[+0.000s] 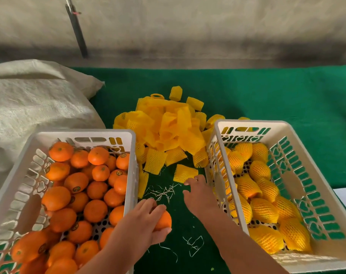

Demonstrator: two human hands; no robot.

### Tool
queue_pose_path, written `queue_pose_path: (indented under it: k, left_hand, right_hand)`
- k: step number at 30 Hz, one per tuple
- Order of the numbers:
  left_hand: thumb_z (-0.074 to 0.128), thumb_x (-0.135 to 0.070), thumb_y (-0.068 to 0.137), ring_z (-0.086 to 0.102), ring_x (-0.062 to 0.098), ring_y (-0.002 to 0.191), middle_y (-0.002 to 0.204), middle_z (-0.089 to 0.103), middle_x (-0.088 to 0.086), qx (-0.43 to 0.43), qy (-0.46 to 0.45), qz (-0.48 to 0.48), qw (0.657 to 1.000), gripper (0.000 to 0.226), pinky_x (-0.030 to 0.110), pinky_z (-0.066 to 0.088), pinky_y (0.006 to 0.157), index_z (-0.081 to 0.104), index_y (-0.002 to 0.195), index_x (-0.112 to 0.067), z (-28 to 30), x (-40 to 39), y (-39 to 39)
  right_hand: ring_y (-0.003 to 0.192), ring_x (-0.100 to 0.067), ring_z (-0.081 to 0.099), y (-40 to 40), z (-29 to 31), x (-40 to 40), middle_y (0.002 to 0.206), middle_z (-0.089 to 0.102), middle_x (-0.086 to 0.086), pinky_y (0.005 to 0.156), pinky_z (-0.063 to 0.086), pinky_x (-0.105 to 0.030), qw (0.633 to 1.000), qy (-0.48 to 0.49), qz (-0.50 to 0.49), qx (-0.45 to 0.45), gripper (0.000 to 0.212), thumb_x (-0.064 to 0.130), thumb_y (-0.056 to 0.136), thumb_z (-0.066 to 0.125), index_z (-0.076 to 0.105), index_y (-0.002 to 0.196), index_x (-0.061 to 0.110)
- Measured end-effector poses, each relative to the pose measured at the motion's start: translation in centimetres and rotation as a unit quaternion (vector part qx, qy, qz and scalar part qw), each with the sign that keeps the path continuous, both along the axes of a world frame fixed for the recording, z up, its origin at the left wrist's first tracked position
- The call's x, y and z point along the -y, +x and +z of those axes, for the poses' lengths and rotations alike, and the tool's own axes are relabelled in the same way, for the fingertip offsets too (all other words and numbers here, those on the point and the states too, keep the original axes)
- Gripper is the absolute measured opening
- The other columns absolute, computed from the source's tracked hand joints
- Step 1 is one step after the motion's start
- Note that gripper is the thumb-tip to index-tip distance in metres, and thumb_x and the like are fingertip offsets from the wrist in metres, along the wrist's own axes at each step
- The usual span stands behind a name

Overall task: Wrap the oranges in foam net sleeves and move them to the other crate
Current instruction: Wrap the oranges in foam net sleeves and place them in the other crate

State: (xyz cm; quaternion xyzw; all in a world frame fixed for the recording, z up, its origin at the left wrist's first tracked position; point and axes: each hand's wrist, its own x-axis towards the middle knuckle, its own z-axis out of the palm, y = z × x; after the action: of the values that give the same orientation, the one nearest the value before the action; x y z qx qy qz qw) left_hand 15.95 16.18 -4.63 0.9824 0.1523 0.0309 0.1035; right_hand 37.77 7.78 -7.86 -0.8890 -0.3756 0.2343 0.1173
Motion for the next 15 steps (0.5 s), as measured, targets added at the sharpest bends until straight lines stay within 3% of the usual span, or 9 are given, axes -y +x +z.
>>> queue_pose_path:
  k: [4, 7, 9, 11, 13, 15]
  left_hand:
    - [0.043, -0.076, 0.081, 0.067, 0.001, 0.08, 0.097, 0.07, -0.018, 0.002, 0.002, -0.015, 1.0, 0.058, 0.01, 0.051, 0.065, 0.076, 0.111, -0.038, -0.5, 0.0, 0.2]
    - [0.048, -0.078, 0.08, 0.066, -0.001, 0.081, 0.097, 0.069, -0.018, 0.011, 0.004, -0.02, 1.0, 0.058, 0.011, 0.051, 0.068, 0.075, 0.112, -0.038, -0.6, 0.0, 0.4]
    - [0.044, -0.076, 0.082, 0.066, -0.001, 0.082, 0.099, 0.069, -0.018, 0.016, -0.001, -0.016, 1.0, 0.058, 0.011, 0.051, 0.069, 0.074, 0.113, -0.037, -0.7, 0.1, 0.5]
    - [0.043, -0.076, 0.082, 0.065, -0.001, 0.082, 0.1, 0.067, -0.018, 0.02, -0.016, -0.008, 1.0, 0.058, 0.011, 0.051, 0.066, 0.072, 0.115, -0.038, -0.9, 0.2, 0.5]
    - [0.044, -0.076, 0.083, 0.065, -0.001, 0.081, 0.1, 0.067, -0.019, 0.023, -0.02, -0.006, 1.0, 0.057, 0.01, 0.05, 0.063, 0.071, 0.116, -0.038, -1.2, 0.2, 0.5]
    - [0.045, -0.077, 0.083, 0.066, -0.001, 0.081, 0.101, 0.067, -0.019, 0.024, -0.022, -0.004, 0.999, 0.057, 0.01, 0.05, 0.061, 0.07, 0.117, -0.038, -1.3, 0.2, 0.4]
  right_hand:
    - [0.156, -0.038, 0.01, 1.6, -3.4, -2.6, 0.173, 0.006, -0.008, 0.113, 0.037, -0.057, 0.98, -0.164, 0.106, 0.044, 0.035, 0.03, 0.1, 0.061, 0.067, 0.135, 0.028]
    - [0.159, -0.039, -0.007, 2.7, -4.8, -3.7, 0.174, -0.009, -0.006, 0.119, 0.028, -0.066, 0.968, -0.222, 0.115, 0.03, 0.051, 0.029, 0.1, 0.061, 0.05, 0.149, 0.019]
    - [0.158, -0.038, 0.002, 3.1, -4.9, -3.8, 0.173, 0.002, -0.007, 0.116, 0.035, -0.063, 0.974, -0.2, 0.099, 0.035, 0.059, 0.027, 0.099, 0.063, 0.04, 0.152, 0.013]
    - [0.151, -0.035, 0.023, 3.0, -4.4, -3.5, 0.166, 0.022, -0.01, 0.109, 0.044, -0.053, 0.986, -0.134, 0.084, 0.053, 0.054, 0.023, 0.099, 0.063, 0.043, 0.148, 0.012]
    - [0.132, -0.027, 0.045, 2.3, -3.6, -2.7, 0.152, 0.044, -0.006, 0.1, 0.048, -0.042, 0.999, -0.023, 0.023, 0.033, 0.046, 0.017, 0.099, 0.062, 0.051, 0.143, 0.017]
    - [0.119, -0.018, 0.055, 1.1, -2.1, -1.3, 0.137, 0.057, 0.001, 0.098, 0.049, -0.037, 0.992, 0.098, -0.064, -0.035, 0.047, 0.012, 0.096, 0.066, 0.056, 0.14, 0.022]
